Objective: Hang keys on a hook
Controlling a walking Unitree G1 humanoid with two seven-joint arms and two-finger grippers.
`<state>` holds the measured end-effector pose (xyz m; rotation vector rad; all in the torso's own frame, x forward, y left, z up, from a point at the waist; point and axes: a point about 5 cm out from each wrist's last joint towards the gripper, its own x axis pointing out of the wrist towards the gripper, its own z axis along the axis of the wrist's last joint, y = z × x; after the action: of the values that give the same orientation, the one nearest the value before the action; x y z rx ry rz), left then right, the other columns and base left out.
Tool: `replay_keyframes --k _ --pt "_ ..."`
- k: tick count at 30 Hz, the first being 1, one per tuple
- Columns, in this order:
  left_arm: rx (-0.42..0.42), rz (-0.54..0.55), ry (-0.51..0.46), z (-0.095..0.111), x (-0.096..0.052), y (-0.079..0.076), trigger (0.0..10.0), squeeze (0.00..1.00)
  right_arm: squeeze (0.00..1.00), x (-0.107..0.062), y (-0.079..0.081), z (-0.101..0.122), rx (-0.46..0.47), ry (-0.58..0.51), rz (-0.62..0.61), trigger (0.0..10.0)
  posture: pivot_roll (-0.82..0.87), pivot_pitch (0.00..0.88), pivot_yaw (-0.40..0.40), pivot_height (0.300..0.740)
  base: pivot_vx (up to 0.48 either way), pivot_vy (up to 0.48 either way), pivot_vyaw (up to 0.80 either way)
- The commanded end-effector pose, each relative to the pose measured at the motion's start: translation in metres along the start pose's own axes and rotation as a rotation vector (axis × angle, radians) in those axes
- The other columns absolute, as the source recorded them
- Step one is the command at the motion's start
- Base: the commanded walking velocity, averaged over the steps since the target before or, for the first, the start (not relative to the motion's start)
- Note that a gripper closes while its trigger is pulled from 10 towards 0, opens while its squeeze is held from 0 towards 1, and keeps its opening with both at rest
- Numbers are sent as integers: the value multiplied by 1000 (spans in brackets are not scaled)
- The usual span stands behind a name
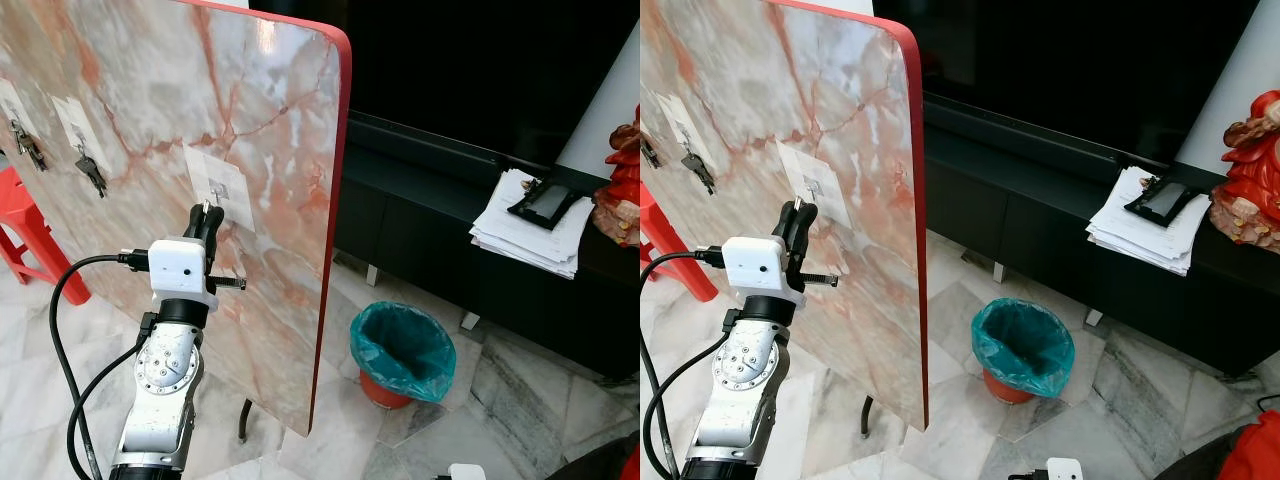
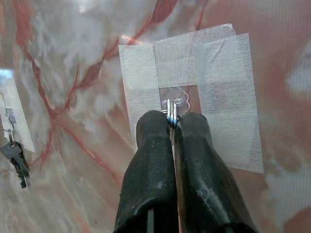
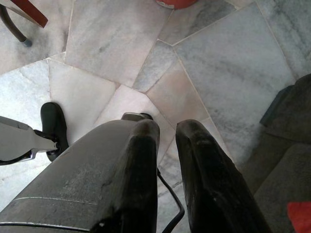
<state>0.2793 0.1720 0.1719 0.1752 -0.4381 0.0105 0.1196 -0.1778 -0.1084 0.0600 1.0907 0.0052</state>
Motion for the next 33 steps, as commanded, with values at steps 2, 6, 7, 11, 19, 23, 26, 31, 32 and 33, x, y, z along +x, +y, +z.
replay_keyframes --k 2,6,7,11,19,23,26,31,32,33 --pt "-14 19 2 1 1 2 10000 0 0 -1 0 -9 2 33 1 10000 -50 30 -45 740 0 0 0" --pt "-29 27 13 0 1 3 10000 0 0 -1 0 -9 1 34 1 10000 -51 31 -45 740 0 0 0" --pt "-36 30 18 -1 1 3 10000 0 0 -1 0 -9 0 34 1 10000 -51 31 -45 740 0 0 0" --pt "-52 37 24 -2 3 4 10000 0 0 -1 0 -9 -2 35 2 10000 -51 32 -46 740 0 0 0" --pt "-74 24 42 -5 3 1 10000 0 0 -1 0 -9 -6 37 0 10000 -52 32 -48 740 0 0 0" --pt "-90 -1 63 -7 3 -2 10000 0 0 -1 0 -9 -7 39 0 10000 -52 32 -48 740 0 0 0" --pt "-93 -8 68 -8 2 -4 10000 0 0 -1 0 -9 -8 39 0 10000 -52 32 -48 740 0 0 0" --pt "-98 -8 70 -8 2 -4 10000 0 0 -1 0 -8 -9 39 0 10000 -51 33 -48 740 0 0 0" --pt "-98 -9 69 -8 2 -5 10000 0 0 -1 0 -8 -9 40 0 10000 -51 33 -48 740 0 0 0" --pt "-99 -10 70 -8 2 -5 10000 0 0 -1 0 -8 -10 40 0 10000 -51 33 -48 740 0 0 0"
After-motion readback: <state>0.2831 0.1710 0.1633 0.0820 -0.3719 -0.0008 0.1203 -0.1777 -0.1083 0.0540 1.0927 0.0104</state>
